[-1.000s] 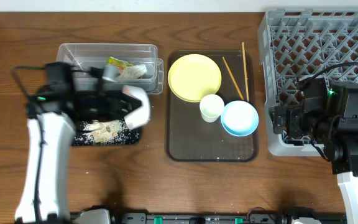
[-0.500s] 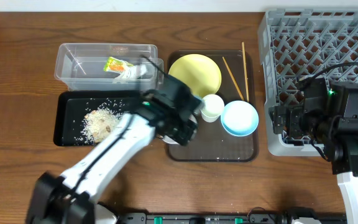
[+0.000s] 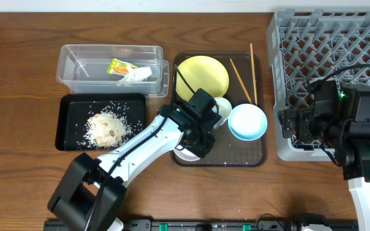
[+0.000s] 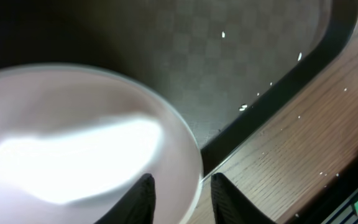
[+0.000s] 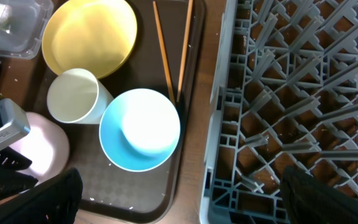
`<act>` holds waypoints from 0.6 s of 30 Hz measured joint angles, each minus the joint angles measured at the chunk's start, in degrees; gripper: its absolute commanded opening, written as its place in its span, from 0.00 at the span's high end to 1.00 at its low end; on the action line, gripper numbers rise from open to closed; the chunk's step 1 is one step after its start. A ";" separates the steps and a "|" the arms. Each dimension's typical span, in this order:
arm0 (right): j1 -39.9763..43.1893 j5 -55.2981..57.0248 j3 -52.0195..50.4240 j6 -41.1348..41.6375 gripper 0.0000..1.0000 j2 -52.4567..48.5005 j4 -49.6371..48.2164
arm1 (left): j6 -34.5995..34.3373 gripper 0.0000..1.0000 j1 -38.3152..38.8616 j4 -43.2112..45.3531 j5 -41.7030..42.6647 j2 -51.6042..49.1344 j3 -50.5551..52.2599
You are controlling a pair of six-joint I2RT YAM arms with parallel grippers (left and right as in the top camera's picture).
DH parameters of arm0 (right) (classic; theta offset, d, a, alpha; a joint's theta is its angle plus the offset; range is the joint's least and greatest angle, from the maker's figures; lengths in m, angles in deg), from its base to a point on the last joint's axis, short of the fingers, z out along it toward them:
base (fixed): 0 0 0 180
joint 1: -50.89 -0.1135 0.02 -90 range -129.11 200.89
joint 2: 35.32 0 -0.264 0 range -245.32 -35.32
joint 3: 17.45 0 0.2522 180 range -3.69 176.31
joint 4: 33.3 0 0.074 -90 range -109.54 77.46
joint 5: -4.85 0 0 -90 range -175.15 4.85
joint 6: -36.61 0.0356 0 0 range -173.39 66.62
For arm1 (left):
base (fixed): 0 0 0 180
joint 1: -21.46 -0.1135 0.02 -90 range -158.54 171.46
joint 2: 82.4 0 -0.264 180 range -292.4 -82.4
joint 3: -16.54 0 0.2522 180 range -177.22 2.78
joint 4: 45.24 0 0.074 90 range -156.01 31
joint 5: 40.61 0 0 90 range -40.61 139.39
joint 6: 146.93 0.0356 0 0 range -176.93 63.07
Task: Sort waste into correct bins and load items into the dishwasher rack
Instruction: 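Return pink bowl with left gripper and set it on brown tray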
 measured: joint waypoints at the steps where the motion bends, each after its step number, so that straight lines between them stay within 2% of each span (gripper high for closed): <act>1: 0.00 -0.02 0.00 0.00 0.01 0.00 0.00 | -0.04 0.62 0.00 -0.04 0.04 0.00 0.00; 3: 0.00 -0.02 0.00 -0.02 0.01 0.00 0.00 | -0.13 0.61 0.00 -0.13 0.31 0.00 -0.04; 7: 0.00 -0.02 0.00 -0.02 0.01 0.00 0.02 | -0.15 0.53 -0.02 -1.60 0.26 0.20 -1.70; 12: 0.00 -0.02 0.00 0.00 0.01 0.00 0.02 | -0.15 0.51 -0.76 -1.46 -0.81 1.64 -7.37; 18: 0.00 0.00 0.00 0.00 0.01 0.00 0.02 | -0.74 0.43 -3.72 1.99 -6.19 2.29 -8.83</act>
